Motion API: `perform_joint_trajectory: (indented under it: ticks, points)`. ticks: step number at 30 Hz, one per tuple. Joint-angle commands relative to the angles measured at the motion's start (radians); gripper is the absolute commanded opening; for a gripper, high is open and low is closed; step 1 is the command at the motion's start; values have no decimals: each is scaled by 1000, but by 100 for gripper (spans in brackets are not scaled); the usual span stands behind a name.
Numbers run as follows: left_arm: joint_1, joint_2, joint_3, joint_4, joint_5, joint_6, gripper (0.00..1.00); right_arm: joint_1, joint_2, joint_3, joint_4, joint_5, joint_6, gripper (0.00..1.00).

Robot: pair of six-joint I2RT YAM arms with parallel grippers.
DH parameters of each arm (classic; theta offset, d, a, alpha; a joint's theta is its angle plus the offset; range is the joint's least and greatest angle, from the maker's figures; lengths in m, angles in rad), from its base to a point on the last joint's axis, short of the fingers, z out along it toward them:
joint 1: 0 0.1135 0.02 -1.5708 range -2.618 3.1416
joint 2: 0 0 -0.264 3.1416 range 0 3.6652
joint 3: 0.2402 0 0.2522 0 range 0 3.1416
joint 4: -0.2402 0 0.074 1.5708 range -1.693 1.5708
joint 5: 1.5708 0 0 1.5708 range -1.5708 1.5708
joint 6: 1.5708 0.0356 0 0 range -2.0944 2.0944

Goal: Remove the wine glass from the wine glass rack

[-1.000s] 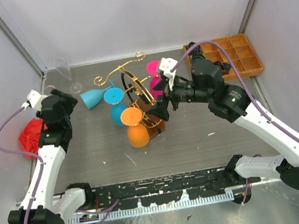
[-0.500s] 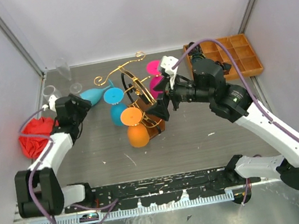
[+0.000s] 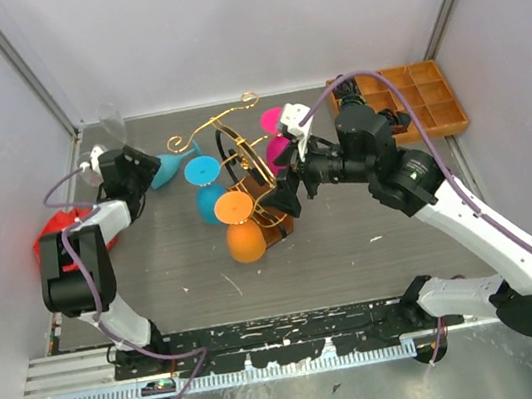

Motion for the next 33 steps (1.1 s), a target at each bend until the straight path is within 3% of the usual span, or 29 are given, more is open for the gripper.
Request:
perform_joint_trajectory:
  ticks: [1, 5, 9, 19, 22, 25, 33]
  points:
    - [16, 74, 63, 89, 35, 16, 77, -3, 18, 53, 6, 10, -28, 100]
    - [19, 137, 114, 79, 65, 23, 73, -3, 35, 52, 3, 21, -44, 100]
    - [26, 166, 127, 95, 104, 8, 60, -3, 51, 62, 0, 21, -48, 100]
    - [26, 57, 73, 74, 109, -13, 38, -5, 76, 80, 8, 4, -26, 100]
    - [28, 5, 56, 50, 104, 1, 28, -3, 67, 79, 13, 0, -15, 100]
    - [33, -38, 47, 26, 103, 7, 11, -3, 55, 78, 15, -2, -5, 100]
    - [33, -73, 89, -71, 107, 42, 7, -4, 22, 74, 21, -17, 20, 100]
